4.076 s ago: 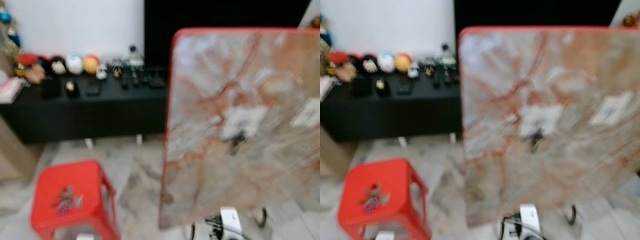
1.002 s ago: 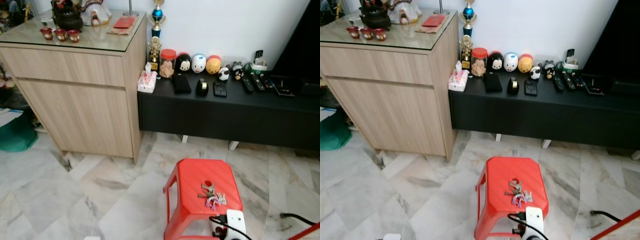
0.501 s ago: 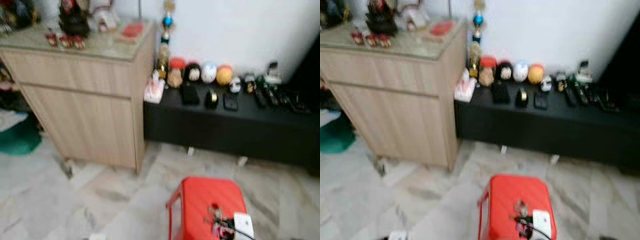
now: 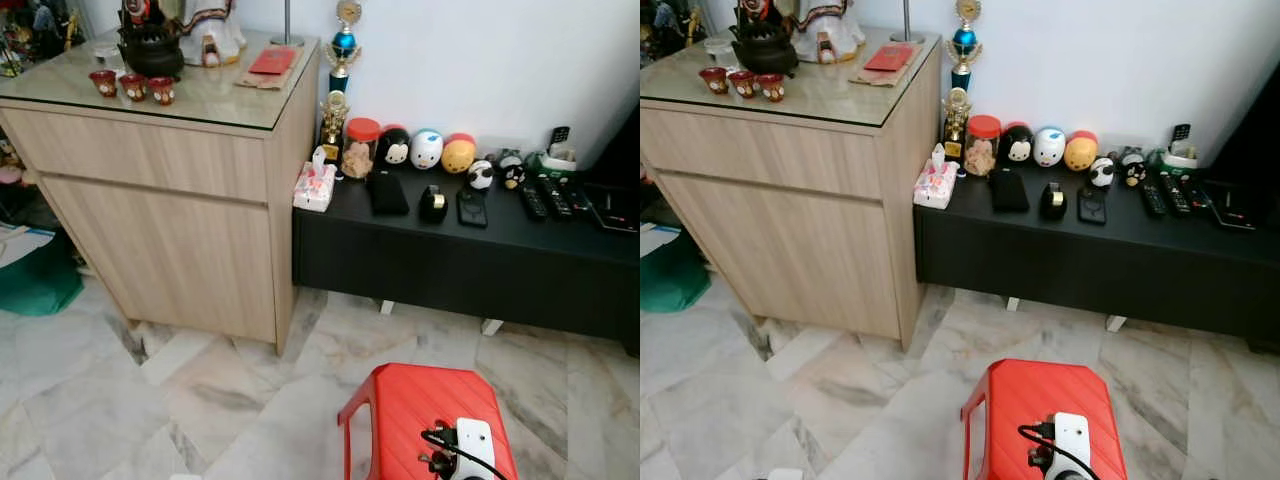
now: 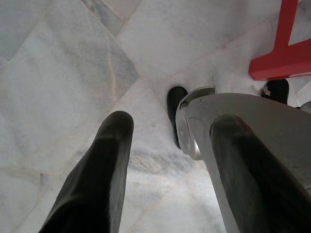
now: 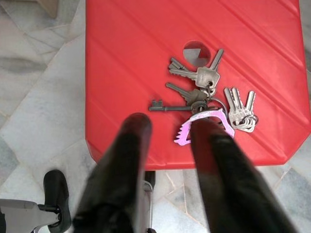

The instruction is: Hang keys on a hook

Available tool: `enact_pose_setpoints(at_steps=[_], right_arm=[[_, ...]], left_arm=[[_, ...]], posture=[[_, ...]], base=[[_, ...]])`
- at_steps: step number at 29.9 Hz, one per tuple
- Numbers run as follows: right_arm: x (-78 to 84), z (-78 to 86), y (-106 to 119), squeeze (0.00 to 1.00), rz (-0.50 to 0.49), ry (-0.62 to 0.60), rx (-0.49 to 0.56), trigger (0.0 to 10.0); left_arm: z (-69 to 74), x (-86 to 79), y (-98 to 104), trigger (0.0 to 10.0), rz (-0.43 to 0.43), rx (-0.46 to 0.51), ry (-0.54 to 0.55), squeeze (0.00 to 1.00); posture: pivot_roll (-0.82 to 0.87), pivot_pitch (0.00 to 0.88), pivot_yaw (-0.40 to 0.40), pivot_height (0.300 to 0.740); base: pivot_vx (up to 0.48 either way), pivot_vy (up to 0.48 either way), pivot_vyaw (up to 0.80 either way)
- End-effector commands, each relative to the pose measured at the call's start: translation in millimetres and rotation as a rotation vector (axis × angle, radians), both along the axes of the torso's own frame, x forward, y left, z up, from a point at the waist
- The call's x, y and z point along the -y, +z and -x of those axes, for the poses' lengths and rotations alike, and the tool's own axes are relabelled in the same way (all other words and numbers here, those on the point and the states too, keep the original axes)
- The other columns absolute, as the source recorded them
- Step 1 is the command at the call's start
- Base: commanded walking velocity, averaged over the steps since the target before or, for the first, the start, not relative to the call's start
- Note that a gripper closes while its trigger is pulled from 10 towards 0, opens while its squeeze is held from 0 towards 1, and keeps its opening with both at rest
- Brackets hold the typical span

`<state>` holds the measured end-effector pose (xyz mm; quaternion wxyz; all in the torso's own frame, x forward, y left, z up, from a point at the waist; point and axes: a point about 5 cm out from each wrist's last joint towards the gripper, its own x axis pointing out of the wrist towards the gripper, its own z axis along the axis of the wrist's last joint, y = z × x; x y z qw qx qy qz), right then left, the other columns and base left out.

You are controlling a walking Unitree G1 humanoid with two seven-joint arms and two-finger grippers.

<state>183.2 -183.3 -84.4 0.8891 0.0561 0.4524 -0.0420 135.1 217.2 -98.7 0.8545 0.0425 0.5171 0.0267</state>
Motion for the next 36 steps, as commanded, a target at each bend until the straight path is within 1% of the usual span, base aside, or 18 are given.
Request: enact_pose_setpoints(at_steps=[1, 10, 14, 17, 18, 19, 20, 23, 24, 28, 36], right_arm=[[1.9, 1.2, -0.4, 1.00, -0.003, -0.014, -0.003, 10.0], [1.9, 1.1, -0.4, 1.00, -0.001, -0.014, -0.006, 10.0], [1.9, 0.9, -0.3, 1.00, -0.002, -0.013, -0.005, 10.0], [2.0, 1.1, -0.5, 1.00, -0.003, -0.009, -0.011, 10.0], [1.8, 1.2, -0.6, 0.70, -0.006, -0.004, -0.014, 10.0], [1.8, 1.2, -0.6, 0.70, -0.006, -0.004, -0.014, 10.0], [1.9, 1.2, -0.6, 0.00, -0.006, -0.002, -0.015, 10.0], [2.0, 1.1, -0.5, 0.00, -0.005, 0.002, -0.015, 10.0], [2.1, 1.2, -0.6, 0.00, -0.004, 0.002, -0.016, 10.0], [1.9, 1.3, -0.7, 0.00, -0.004, 0.002, -0.016, 10.0], [1.4, 0.9, -0.5, 0.00, -0.007, 0.004, -0.013, 10.0]], left_arm=[[5.2, 3.0, -2.6, 10.0, 0.012, -0.028, -0.009, 0.00], [4.4, 3.1, -2.3, 10.0, 0.007, -0.029, -0.036, 0.00], [4.3, 3.2, -2.2, 10.0, 0.008, -0.027, -0.033, 0.00], [4.5, 3.3, -2.3, 10.0, 0.012, -0.024, -0.015, 0.00], [4.4, 3.4, -2.3, 10.0, 0.011, -0.025, -0.018, 0.00], [4.4, 3.4, -2.3, 10.0, 0.011, -0.025, -0.018, 0.00], [4.3, 3.6, -2.3, 10.0, 0.012, -0.026, -0.024, 0.00], [4.0, 3.9, -2.3, 10.0, 0.011, -0.028, -0.036, 0.00], [4.0, 3.9, -2.3, 10.0, 0.007, -0.031, -0.049, 0.00], [4.2, 3.6, -2.3, 10.0, 0.006, -0.032, -0.046, 0.00], [3.7, 3.3, -2.0, 10.0, 0.007, -0.027, -0.048, 0.00]], posture=[[0.05, 0.008, -0.070, 0.740], [0.05, 0.010, -0.070, 0.740], [0.05, 0.010, -0.071, 0.740], [0.05, 0.012, -0.072, 0.740], [0.05, 0.012, -0.072, 0.740], [0.05, 0.012, -0.072, 0.740], [0.05, 0.012, -0.073, 0.740], [0.05, 0.013, -0.073, 0.740], [0.05, 0.013, -0.073, 0.740], [0.05, 0.013, -0.072, 0.740], [0.05, 0.016, -0.072, 0.740]], base=[[0.000, 0.000, 0.00], [0.000, 0.000, 0.00], [0.000, -0.385, 0.00], [0.000, 0.000, 0.00], [0.000, 0.000, 0.00], [0.000, 0.000, 0.00], [0.000, 0.000, 0.00], [0.000, 0.000, 0.00], [0.000, -0.480, 0.00], [0.000, -0.480, 0.00], [0.000, 0.000, 0.00]])
